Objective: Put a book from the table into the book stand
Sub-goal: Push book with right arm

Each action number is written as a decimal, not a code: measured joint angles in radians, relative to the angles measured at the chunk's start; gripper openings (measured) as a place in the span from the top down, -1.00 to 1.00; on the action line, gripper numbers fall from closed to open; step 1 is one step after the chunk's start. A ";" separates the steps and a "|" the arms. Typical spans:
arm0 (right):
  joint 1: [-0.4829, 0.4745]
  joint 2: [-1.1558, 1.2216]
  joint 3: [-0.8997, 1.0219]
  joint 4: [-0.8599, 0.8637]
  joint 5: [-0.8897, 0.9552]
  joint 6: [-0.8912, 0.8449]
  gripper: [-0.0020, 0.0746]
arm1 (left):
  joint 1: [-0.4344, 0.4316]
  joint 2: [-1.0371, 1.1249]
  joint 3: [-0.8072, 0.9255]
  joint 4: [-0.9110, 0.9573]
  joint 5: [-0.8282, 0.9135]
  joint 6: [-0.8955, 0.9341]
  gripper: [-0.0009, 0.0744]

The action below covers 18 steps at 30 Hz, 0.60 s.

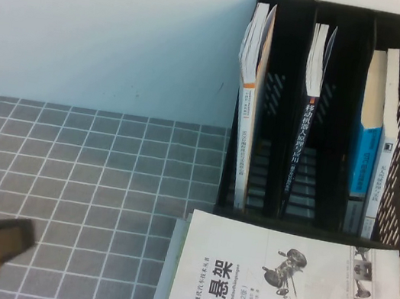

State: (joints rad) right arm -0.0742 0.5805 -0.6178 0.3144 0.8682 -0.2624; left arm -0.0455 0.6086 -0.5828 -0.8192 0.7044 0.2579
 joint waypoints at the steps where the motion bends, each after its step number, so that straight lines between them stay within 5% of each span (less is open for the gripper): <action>1: 0.000 0.059 -0.003 0.025 0.004 -0.030 0.96 | 0.000 0.036 0.002 -0.062 0.009 0.038 0.98; 10: 0.000 0.541 -0.009 0.199 -0.130 -0.262 0.96 | 0.000 0.315 0.002 -0.505 0.166 0.384 0.98; 18: 0.000 0.751 -0.009 0.353 -0.198 -0.422 0.96 | 0.000 0.382 0.002 -0.584 0.182 0.455 0.98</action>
State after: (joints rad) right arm -0.0742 1.3312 -0.6269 0.6678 0.6705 -0.6842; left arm -0.0455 0.9911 -0.5804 -1.4035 0.8865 0.7129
